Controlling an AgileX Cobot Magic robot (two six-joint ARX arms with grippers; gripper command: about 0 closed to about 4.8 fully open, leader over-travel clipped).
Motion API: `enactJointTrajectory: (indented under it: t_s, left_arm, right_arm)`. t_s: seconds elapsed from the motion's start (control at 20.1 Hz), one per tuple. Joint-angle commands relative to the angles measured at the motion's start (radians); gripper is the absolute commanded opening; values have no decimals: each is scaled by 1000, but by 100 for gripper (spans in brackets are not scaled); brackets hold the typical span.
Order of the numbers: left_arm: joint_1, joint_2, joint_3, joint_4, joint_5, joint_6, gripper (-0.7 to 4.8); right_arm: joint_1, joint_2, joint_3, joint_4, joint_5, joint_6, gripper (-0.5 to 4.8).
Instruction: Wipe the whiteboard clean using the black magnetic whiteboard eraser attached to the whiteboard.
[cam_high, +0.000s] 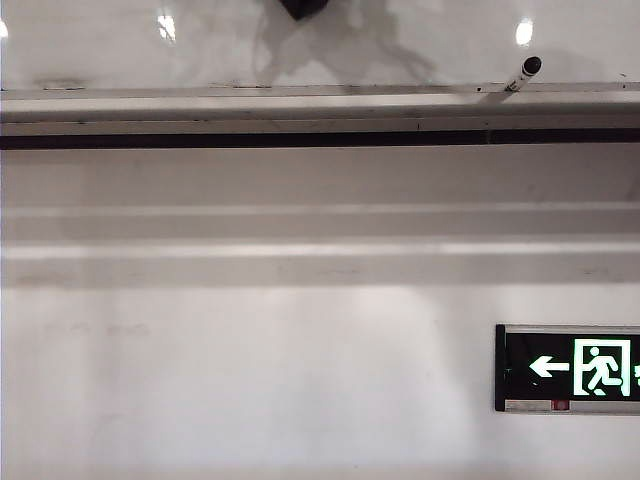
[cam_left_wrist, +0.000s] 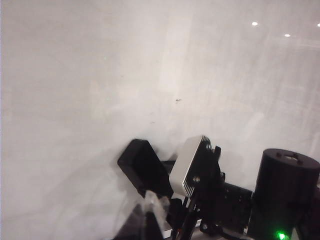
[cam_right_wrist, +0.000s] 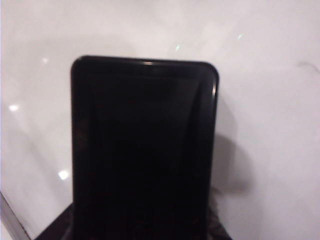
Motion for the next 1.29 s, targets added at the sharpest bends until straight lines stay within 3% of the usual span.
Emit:
enactJointTrajectory:
  t_s: [0.05,0.25,0.55,0.89,1.29]
  left_arm:
    - [0,-2,5,8,7,1,-5]
    - [0,-2,5,7,7,1,-5]
    - [0,-2,5,8,7,1,-5]
    - [0,-2,5,8,7,1,-5]
    - [0,-2,5,8,7,1,-5]
  right_arm:
    - [-19,27,-6,45,228,15,49]
    - [-18,13,6,188,344,12,49]
    - [-30,13,169,149,409,12,44]
    - [-78,13,337,-26,486,8,20]
    - [-89,13,356,-21,566,-71,21]
